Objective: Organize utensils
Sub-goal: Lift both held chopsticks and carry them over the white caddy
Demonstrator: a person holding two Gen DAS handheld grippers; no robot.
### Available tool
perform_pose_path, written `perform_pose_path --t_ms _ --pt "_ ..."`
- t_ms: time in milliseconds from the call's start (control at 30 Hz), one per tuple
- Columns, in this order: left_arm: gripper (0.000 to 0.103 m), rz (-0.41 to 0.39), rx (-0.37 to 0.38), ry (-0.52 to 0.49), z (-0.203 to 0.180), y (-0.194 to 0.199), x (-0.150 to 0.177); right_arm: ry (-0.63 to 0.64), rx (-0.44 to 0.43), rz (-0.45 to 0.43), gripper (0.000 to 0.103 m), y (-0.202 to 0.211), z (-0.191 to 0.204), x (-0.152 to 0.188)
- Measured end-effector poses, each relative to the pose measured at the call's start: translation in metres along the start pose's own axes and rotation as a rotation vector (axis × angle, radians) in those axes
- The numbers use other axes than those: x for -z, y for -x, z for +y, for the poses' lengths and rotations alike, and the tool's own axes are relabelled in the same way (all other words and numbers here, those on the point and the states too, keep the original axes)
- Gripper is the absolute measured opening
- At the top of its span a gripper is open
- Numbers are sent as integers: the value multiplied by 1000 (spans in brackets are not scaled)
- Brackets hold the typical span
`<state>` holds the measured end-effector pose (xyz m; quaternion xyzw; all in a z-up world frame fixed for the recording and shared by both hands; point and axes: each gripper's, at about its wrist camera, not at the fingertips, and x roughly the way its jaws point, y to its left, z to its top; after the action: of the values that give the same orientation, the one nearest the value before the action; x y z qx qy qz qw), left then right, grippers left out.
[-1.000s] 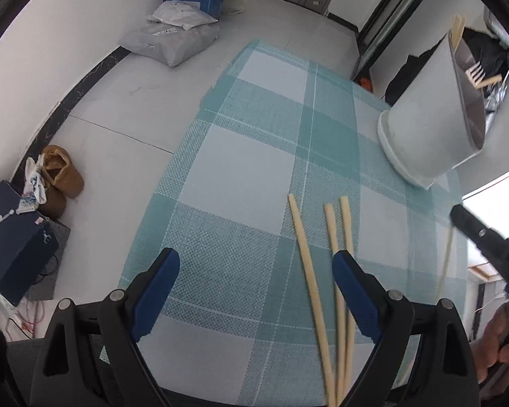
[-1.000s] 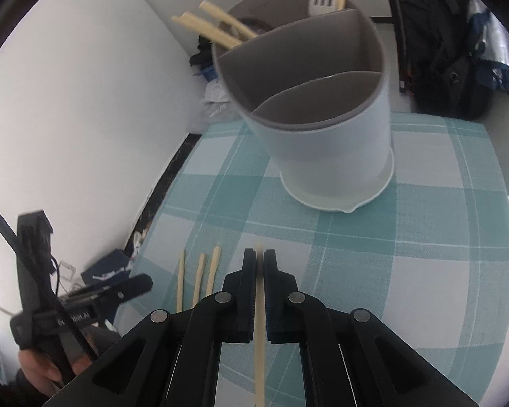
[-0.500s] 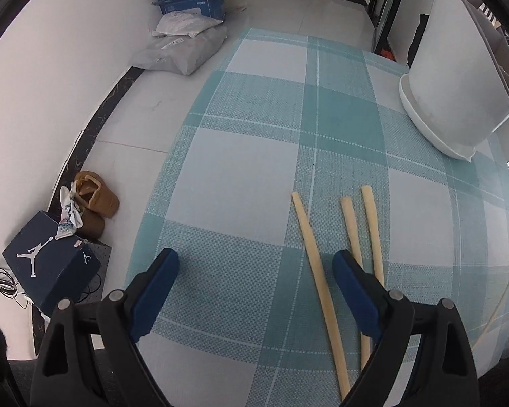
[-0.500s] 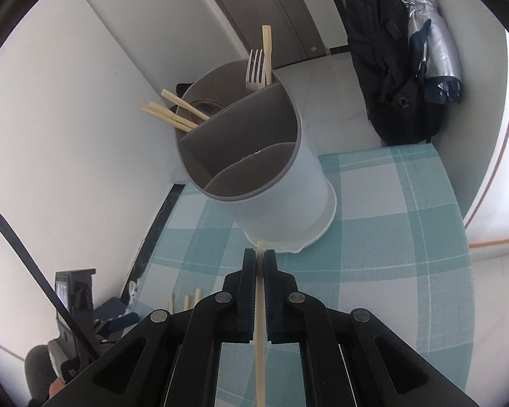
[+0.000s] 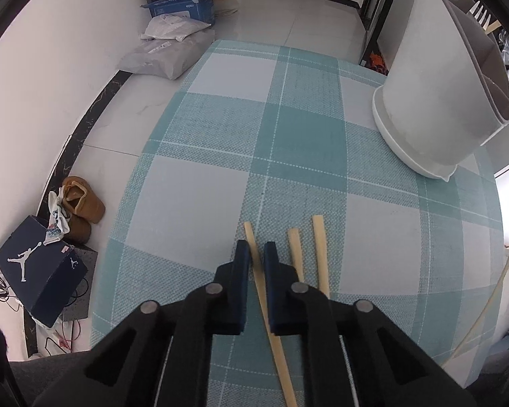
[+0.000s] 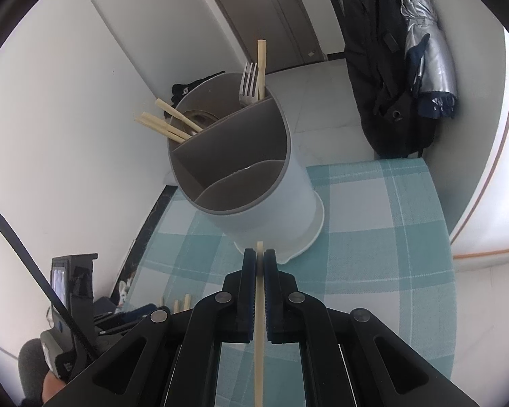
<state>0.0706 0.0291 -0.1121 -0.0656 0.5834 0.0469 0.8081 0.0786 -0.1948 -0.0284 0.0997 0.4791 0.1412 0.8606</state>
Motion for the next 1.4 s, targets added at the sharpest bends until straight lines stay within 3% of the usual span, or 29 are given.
perform_pose_path --t_ms 433,600,800,900,1233,1400 --pt "2 -20 94 142 15 -5 -16 40 16 -1 4 -3 -2 -4" --pt "2 -106 185 196 19 25 -16 29 25 -13 4 3 -2 -2" --pt "2 -388 266 69 0 107 -7 125 12 -79 4 26 21 3" --pt "2 -475 288 -12 -13 135 3 124 7 -103 4 35 24 5" --pt "2 -471 295 -117 -18 144 18 135 4 -159 3 61 30 19" --pt "2 -440 260 -147 -28 154 25 158 14 -179 3 69 35 23"
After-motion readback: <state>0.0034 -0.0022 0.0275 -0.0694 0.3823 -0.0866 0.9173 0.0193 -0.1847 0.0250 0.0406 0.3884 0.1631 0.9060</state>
